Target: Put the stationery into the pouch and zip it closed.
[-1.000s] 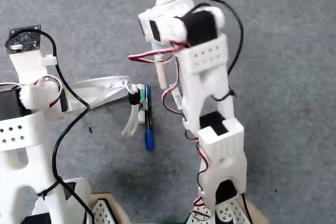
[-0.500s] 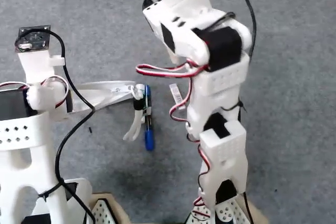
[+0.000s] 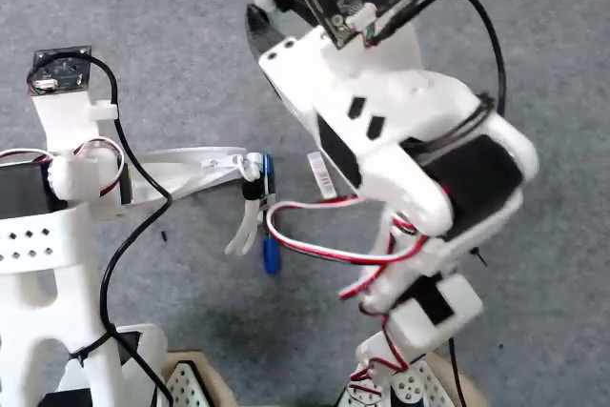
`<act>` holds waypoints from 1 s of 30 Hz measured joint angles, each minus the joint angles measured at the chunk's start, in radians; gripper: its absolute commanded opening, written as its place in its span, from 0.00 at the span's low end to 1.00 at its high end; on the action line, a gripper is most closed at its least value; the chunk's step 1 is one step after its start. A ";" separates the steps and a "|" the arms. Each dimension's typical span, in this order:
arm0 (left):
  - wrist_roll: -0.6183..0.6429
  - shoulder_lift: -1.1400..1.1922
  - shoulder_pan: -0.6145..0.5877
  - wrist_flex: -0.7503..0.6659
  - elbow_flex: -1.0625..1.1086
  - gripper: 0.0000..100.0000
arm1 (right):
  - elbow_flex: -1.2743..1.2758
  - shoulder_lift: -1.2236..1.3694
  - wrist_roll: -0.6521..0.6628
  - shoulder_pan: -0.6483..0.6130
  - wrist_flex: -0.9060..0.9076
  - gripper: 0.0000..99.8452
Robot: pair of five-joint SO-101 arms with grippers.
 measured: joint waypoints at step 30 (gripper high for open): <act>-0.002 -0.049 0.000 -0.006 0.038 0.03 | 0.988 -0.465 -0.287 -0.253 -0.551 0.01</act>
